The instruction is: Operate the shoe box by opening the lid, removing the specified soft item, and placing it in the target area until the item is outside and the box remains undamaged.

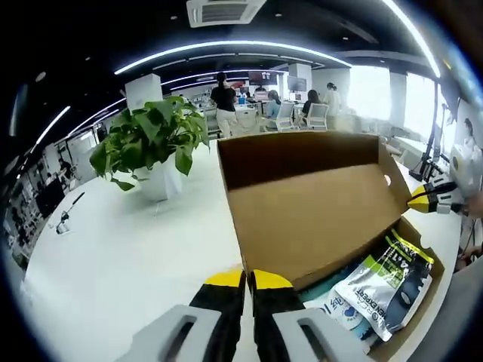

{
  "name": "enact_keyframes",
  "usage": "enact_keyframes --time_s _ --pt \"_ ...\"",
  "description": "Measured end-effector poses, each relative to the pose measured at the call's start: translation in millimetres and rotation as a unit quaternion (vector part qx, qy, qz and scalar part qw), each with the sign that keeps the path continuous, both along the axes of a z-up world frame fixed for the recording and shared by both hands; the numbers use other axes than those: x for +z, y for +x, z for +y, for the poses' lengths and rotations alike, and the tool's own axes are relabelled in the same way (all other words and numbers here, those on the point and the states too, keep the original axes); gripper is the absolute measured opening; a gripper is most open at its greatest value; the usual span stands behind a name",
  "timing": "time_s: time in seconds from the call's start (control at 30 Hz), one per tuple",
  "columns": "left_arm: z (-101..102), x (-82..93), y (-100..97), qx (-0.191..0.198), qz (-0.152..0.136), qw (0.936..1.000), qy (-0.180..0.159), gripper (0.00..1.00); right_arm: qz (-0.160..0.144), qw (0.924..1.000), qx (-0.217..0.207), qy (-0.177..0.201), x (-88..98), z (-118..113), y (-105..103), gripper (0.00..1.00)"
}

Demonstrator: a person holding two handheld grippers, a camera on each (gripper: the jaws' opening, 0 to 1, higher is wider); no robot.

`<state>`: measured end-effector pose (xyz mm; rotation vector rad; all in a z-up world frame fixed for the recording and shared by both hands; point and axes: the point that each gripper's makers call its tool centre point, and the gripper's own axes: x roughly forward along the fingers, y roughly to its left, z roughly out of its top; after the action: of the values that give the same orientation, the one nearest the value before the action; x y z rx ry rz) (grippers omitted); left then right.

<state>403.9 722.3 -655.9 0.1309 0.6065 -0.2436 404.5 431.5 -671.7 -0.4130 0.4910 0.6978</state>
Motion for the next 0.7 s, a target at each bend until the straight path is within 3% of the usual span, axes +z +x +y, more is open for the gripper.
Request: enact_keyframes --time_s 0.7 --pt "0 -12.6 13.9 0.01 0.014 0.9998 -0.002 0.03 0.009 0.9999 0.008 -0.011 -7.4 1 15 0.02"
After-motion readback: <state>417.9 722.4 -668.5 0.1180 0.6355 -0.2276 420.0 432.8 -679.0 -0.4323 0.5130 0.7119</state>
